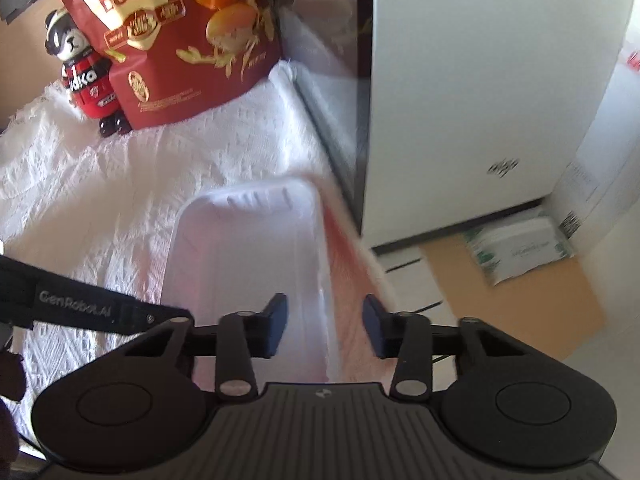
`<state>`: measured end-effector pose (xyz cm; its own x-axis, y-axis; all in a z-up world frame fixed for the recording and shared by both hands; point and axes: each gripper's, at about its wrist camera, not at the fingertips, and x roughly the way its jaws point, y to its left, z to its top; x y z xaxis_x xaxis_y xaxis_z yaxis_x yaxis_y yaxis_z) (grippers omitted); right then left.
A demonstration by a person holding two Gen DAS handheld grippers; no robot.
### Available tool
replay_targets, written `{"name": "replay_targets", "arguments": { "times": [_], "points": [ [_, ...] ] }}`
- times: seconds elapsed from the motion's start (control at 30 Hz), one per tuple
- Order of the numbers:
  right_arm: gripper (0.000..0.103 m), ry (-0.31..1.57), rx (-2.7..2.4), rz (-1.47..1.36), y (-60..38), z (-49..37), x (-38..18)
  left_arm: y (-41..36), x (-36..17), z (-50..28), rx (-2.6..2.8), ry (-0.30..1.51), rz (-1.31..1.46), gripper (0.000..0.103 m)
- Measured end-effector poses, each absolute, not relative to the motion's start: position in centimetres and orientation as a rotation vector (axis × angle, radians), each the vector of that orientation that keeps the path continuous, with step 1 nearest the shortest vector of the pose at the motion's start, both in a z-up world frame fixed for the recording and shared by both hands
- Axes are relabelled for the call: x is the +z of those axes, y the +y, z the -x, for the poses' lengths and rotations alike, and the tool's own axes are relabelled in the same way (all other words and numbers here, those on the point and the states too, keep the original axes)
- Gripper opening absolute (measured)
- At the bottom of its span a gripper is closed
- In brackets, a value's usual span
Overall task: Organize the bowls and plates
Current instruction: 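Move both grippers to the white rectangular tray, then close the left gripper on one tray rim while the right gripper grips the opposite rim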
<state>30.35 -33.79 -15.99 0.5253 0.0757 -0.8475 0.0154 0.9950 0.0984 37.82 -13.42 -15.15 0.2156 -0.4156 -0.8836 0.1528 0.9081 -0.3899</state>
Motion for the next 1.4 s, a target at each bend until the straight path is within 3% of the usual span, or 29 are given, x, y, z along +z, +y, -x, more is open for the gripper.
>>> {"name": "replay_targets", "arguments": {
  "times": [0.03,0.2,0.73,1.1,1.4],
  "points": [
    [0.027,1.031,0.051,-0.107,-33.7,-30.5,-16.2,-13.1,-15.0,-37.6,-0.396,1.291,0.231,0.023],
    [0.025,1.051,0.154,-0.108,-31.7,-31.2,-16.4,-10.9,-14.3,-37.1,-0.335,1.244,0.209,0.022],
    [0.025,1.047,0.609,0.133,-17.2,-34.1,-15.4,2.1,-12.5,-32.3,0.052,1.193,0.326,0.022],
    [0.026,1.145,0.722,0.182,-15.4,-32.4,-16.4,3.8,-13.5,-31.9,0.068,1.225,0.34,0.022],
    [0.026,1.186,0.656,0.043,-16.3,-34.4,-17.7,3.8,-14.8,-33.0,0.023,1.251,0.367,0.022]
  ]
}}
